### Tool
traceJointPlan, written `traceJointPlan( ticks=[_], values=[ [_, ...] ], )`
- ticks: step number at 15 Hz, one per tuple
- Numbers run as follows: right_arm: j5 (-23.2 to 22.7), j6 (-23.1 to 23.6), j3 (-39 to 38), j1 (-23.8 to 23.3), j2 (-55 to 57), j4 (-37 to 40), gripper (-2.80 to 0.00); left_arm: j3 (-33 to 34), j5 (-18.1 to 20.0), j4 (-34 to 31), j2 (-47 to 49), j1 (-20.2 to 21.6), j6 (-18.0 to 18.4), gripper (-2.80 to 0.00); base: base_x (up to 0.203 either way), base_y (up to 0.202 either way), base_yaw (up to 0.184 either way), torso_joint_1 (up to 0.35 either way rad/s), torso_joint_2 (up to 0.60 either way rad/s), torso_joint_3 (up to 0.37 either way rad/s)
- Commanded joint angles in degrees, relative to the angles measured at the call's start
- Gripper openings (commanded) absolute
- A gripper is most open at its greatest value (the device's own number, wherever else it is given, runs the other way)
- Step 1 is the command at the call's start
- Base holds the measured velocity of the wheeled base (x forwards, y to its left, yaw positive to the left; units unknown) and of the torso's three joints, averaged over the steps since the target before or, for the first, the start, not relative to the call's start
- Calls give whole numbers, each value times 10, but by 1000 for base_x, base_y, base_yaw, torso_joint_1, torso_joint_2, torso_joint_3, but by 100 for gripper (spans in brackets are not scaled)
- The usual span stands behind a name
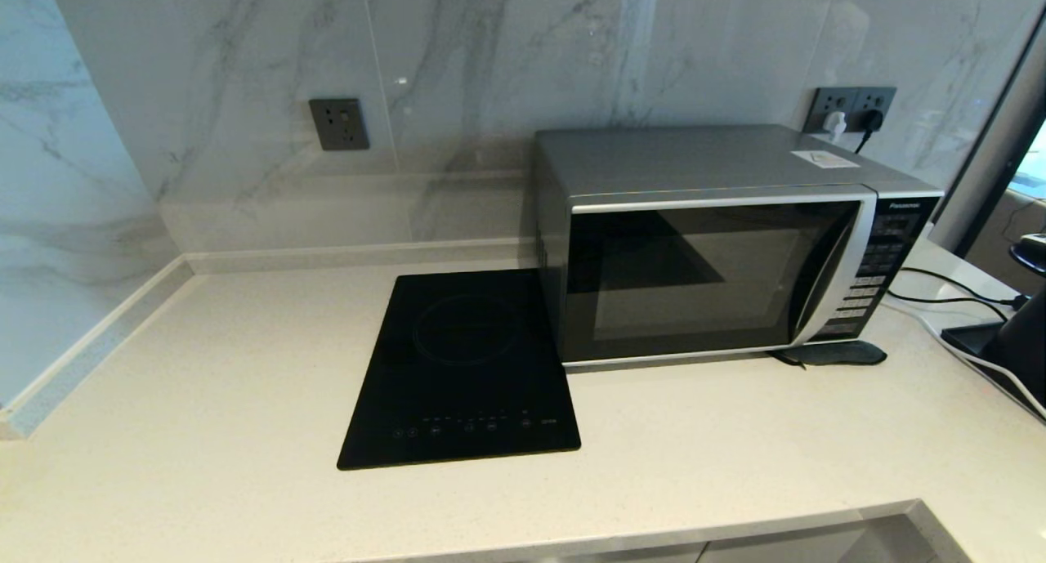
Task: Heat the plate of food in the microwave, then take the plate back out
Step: Open the microwave oven
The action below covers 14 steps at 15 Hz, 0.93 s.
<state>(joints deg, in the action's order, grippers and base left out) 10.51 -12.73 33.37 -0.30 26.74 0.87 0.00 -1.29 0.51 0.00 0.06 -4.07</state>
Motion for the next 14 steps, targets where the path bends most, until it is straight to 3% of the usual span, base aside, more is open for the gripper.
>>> traceJointPlan(
  ticks=[1,3,5,14],
  values=[
    [59,8,98,0,155,-27,-280,0,0,0,1,0,-1,-280,0,0,0,0,0,0],
    [106,61,131,0,193,-41,-280,0,0,0,1,0,-1,-280,0,0,0,0,0,0],
    [187,136,118,0,198,-45,-280,0,0,0,1,0,-1,-280,0,0,0,0,0,0],
    [196,124,112,0,240,-82,-280,0,0,0,1,0,-1,-280,0,0,0,0,0,0]
  ],
)
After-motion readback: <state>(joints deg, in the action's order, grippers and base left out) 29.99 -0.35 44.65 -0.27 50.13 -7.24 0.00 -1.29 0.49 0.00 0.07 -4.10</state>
